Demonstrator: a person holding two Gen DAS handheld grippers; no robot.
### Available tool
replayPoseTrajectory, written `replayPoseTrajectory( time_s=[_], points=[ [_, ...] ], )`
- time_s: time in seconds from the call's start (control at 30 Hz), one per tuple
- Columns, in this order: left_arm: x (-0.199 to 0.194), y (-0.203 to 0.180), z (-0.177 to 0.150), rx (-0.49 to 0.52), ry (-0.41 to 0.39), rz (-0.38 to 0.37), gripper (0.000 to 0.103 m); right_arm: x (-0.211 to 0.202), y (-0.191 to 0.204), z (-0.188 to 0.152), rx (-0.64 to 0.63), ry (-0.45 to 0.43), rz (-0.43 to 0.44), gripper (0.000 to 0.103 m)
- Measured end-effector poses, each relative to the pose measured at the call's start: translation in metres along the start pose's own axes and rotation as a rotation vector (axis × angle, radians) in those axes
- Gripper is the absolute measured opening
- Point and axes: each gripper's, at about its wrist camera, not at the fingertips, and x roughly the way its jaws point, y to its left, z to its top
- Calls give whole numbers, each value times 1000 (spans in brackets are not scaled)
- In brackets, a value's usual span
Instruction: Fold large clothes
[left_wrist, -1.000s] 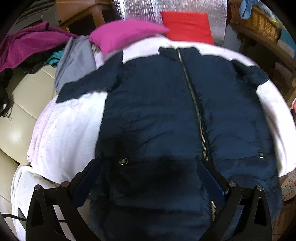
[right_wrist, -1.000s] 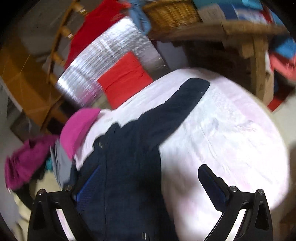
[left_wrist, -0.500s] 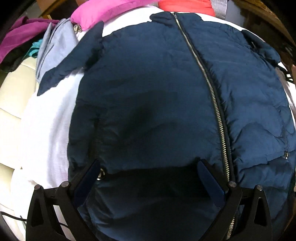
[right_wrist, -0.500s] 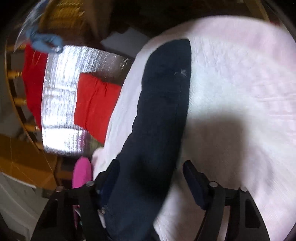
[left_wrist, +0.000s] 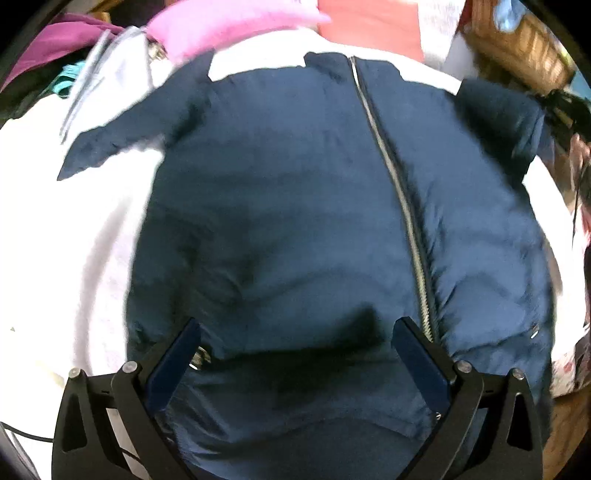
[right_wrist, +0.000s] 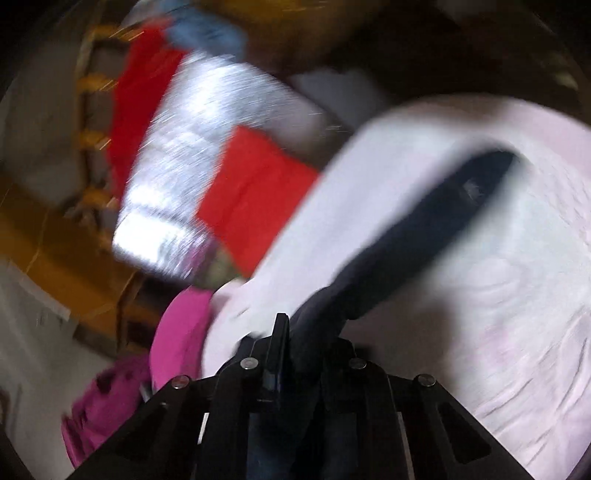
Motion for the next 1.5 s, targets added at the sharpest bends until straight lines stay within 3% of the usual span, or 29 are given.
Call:
replayPoseTrajectory(
  time_s=[0.1, 0.2, 0.33, 0.4, 0.47, 0.57, 0.67, 0.73, 0.83, 0.9, 0.97, 1.13, 1.27, 1.33, 1.37, 1.43, 1.5],
  points=[
    [-18, 14, 9, -5, -64, -2, 103, 6, 51, -31, -82, 51, 35, 17],
    [-32, 32, 18, -14, -103, 22, 103, 30, 97, -85, -142, 128, 42, 16],
    [-36, 51, 36, -37, -141, 56, 103, 77, 109, -155, -156, 214, -14, 20],
    [-38, 58, 44, -48, -160, 57, 103, 95, 103, -186, -131, 274, -37, 34],
    [-40, 59, 53, -41, -186, 55, 103, 113, 93, -211, -81, 349, -36, 75],
    [-44, 55, 64, -20, -213, 43, 103, 95, 77, -230, -34, 386, 3, 80],
    [-41, 37, 85, -8, -241, -1, 103, 68, 73, -226, -60, 438, 58, 88],
    [-38, 24, 96, 5, -256, -31, 103, 39, 66, -213, -87, 442, 105, 88],
    [-27, -10, 117, 36, -262, -85, 103, -3, 50, -187, -95, 344, 134, 88],
    [-18, -30, 127, 53, -252, -107, 103, -31, 30, -160, -91, 214, 70, 88],
    [-4, -59, 138, 80, -239, -116, 103, -40, 13, -141, -77, 148, -9, 88],
    [30, -124, 154, 174, -231, -83, 103, -23, -37, -110, 42, 94, -137, 76],
    [68, -163, 167, 234, -195, -21, 103, 3, -55, -106, 109, 119, -134, 76],
    [83, -170, 171, 245, -180, 10, 101, 19, -56, -108, 117, 163, -95, 69],
    [92, -171, 173, 245, -172, 6, 97, 26, -55, -110, 108, 185, -100, 58],
    [101, -167, 175, 241, -156, 10, 66, 39, -54, -114, 88, 206, -118, 43],
    [105, -157, 176, 222, -150, 16, 49, 41, -48, -116, 64, 194, -120, 36]
  ],
)
